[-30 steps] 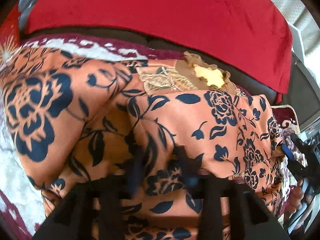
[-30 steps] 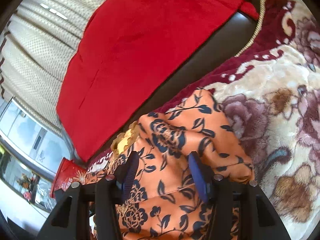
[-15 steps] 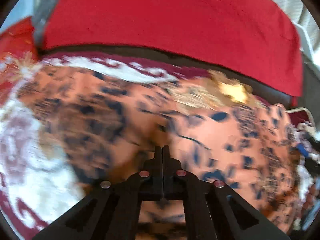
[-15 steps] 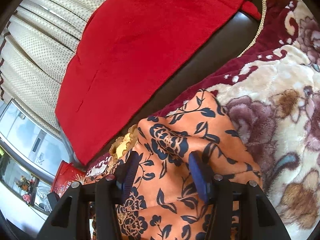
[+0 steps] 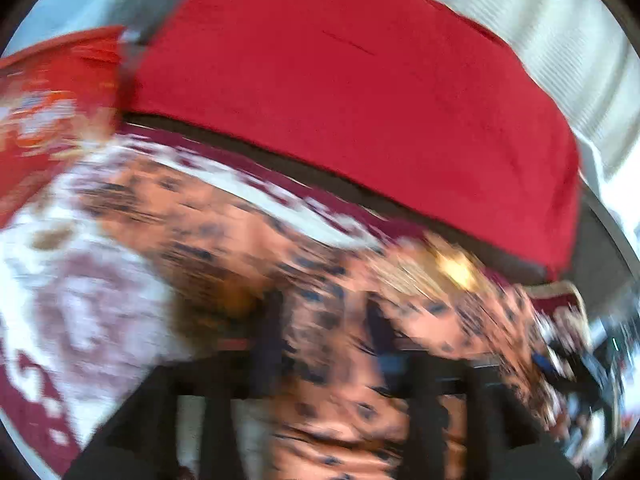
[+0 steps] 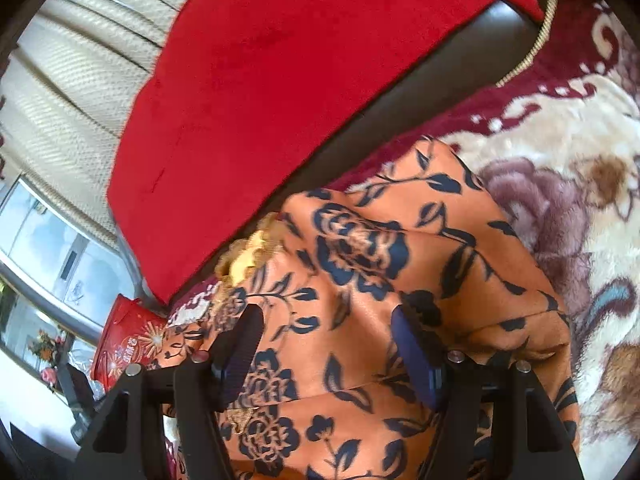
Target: Fold small clothes
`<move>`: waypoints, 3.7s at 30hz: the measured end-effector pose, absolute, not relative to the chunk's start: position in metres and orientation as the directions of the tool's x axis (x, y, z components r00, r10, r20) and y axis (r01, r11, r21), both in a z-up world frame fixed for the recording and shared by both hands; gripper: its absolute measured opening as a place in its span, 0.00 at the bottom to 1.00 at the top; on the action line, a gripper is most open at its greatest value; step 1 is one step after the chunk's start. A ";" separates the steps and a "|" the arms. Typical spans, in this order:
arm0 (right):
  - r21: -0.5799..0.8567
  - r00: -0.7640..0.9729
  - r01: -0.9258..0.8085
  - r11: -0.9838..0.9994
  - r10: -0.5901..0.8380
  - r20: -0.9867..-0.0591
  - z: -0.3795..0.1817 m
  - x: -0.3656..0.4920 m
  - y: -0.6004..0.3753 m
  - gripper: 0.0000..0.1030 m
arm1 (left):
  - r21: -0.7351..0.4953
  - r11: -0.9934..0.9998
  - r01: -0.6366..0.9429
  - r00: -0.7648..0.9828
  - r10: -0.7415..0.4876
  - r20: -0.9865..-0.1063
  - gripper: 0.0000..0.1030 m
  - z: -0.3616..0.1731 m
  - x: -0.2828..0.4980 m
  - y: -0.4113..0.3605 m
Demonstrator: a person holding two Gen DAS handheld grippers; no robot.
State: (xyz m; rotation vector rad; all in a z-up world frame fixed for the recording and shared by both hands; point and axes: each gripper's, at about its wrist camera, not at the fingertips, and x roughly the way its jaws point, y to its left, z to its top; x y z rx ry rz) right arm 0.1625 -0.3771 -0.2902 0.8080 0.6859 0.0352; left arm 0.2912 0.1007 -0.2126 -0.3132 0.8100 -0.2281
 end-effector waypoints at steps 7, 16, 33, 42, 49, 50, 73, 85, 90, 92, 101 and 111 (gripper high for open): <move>0.669 0.774 0.207 0.714 0.298 -0.558 -0.293 0.165 -0.365 0.68 | -0.489 0.845 -0.218 0.660 -0.242 -0.712 0.76 -0.249 0.327 0.183; 0.633 0.776 0.184 0.752 0.284 -0.564 -0.294 0.171 -0.352 0.68 | -0.583 0.755 -0.301 0.659 -0.277 -0.699 0.66 -0.287 0.370 0.191; 0.628 0.824 0.215 0.748 0.206 -0.528 -0.286 0.160 -0.375 0.68 | -0.266 0.930 0.255 0.765 -0.362 -0.532 0.06 -0.173 0.322 -0.009; 0.664 0.858 0.240 0.708 0.165 -0.486 -0.277 0.127 -0.416 0.68 | -0.090 0.759 0.645 0.515 -0.519 -0.682 0.11 -0.215 0.243 -0.189; 0.740 0.868 0.243 0.627 0.201 -0.455 -0.276 0.122 -0.436 0.68 | -0.151 0.716 0.681 0.532 -0.626 -0.570 0.70 -0.190 0.234 -0.141; 0.745 0.865 0.234 0.624 0.216 -0.452 -0.275 0.124 -0.434 0.68 | -0.168 0.720 0.673 0.550 -0.640 -0.537 0.71 -0.183 0.237 -0.131; 0.178 0.527 -0.023 0.984 0.163 -0.834 -0.257 0.311 -0.212 0.67 | 0.045 0.967 0.252 0.544 -0.103 -0.832 0.71 -0.283 0.334 -0.046; 0.288 0.647 0.196 0.937 0.097 -0.756 -0.262 0.238 -0.297 0.11 | 0.084 0.960 0.268 0.576 -0.089 -0.813 0.71 -0.271 0.312 -0.043; 0.512 0.660 0.227 0.828 0.256 -0.707 -0.289 0.172 -0.346 0.11 | 0.089 0.959 0.269 0.624 -0.103 -0.775 0.71 -0.259 0.298 -0.051; 0.591 0.676 0.232 0.772 0.309 -0.669 -0.291 0.161 -0.359 0.12 | 0.077 0.961 0.265 0.639 -0.115 -0.761 0.71 -0.252 0.295 -0.053; 0.693 0.806 0.194 0.694 0.289 -0.516 -0.265 0.156 -0.390 0.93 | 0.061 0.952 0.301 0.648 -0.157 -0.745 0.71 -0.254 0.290 -0.075; 0.487 0.719 0.194 0.852 0.214 -0.662 -0.268 0.197 -0.343 0.15 | 0.114 0.939 0.323 0.662 -0.138 -0.737 0.71 -0.270 0.280 -0.090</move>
